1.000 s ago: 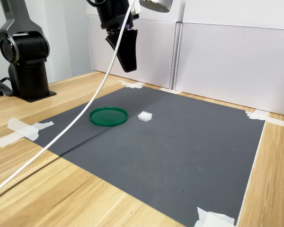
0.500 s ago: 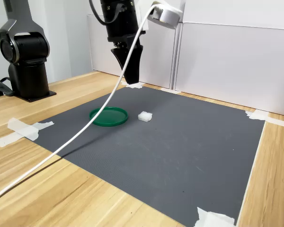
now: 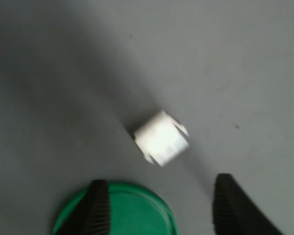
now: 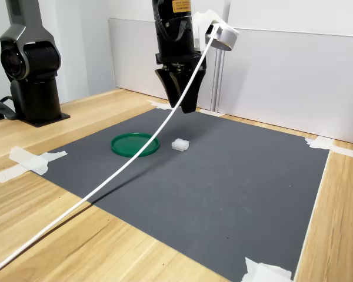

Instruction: Grasp a white terminal and put it in the green lid.

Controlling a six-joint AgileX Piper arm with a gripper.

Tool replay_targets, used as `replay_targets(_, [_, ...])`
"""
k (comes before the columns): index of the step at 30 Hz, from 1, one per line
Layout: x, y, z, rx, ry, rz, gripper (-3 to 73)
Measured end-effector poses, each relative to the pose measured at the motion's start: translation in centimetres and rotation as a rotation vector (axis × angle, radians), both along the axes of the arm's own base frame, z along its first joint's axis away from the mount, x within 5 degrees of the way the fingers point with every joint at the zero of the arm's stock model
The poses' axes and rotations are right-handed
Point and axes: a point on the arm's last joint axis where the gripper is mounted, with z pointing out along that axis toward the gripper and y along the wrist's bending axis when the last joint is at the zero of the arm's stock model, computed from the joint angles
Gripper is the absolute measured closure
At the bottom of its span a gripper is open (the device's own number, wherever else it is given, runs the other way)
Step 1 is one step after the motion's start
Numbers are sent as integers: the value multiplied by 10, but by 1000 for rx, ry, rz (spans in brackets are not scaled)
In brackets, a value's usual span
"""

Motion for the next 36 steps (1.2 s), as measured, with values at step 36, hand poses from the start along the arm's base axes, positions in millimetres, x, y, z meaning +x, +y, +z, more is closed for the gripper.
replay_targets(36, [21, -1, -50, -121, 81, 20, 99])
